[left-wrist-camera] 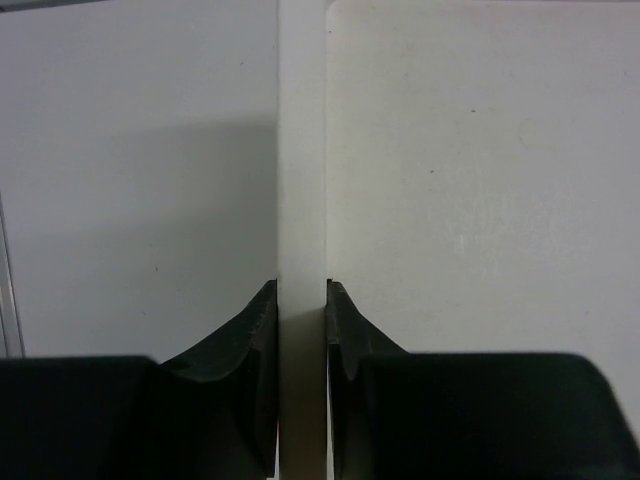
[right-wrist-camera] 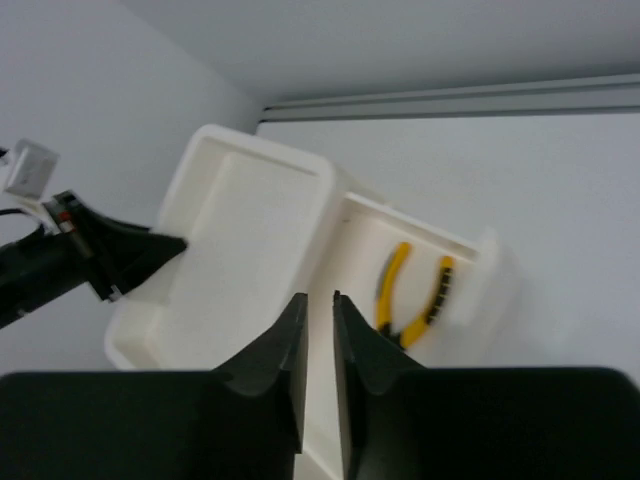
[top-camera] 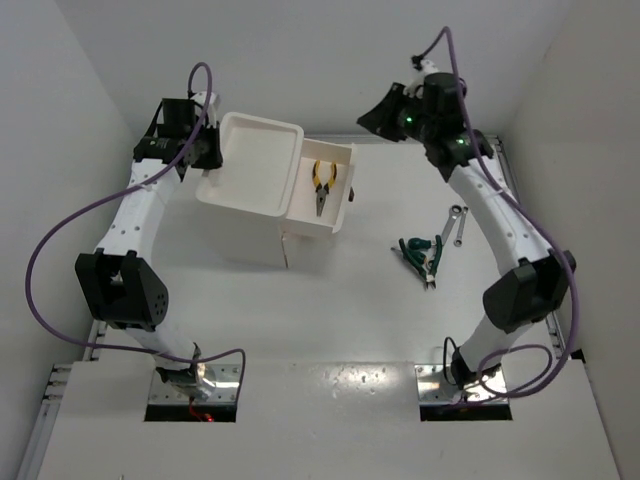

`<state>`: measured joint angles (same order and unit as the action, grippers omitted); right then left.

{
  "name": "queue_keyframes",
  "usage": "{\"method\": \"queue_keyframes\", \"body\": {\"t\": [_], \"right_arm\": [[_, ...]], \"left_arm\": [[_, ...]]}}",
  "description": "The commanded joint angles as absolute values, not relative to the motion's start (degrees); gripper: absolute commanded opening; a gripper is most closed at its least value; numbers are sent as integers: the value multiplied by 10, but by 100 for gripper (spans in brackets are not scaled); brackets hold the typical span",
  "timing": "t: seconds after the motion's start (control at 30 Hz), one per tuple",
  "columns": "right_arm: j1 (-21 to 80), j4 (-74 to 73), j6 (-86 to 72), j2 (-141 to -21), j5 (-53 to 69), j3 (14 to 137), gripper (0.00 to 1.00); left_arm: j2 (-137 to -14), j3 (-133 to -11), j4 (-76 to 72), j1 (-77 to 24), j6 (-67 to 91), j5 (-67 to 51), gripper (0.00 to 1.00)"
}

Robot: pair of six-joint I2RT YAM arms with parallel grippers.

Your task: Sort the tools into containers

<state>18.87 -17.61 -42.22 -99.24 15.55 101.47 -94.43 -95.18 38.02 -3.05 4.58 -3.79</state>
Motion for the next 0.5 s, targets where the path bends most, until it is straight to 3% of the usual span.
{"method": "queue_keyframes", "body": {"t": [0.0, 0.1, 0.2, 0.47], "right_arm": [[143, -239, -348, -926, 100, 970, 12], [131, -294, -302, -913, 113, 915, 0], [126, -344, -288, -927, 166, 889, 0], [143, -308, -343, -1003, 213, 856, 0]], "left_arm": [[-961, -933, 420, -34, 62, -28, 0], [-961, -933, 420, -34, 62, -23, 0], [-961, -933, 420, -34, 67, -23, 0], [-961, -927, 420, -34, 67, -29, 0]]}}
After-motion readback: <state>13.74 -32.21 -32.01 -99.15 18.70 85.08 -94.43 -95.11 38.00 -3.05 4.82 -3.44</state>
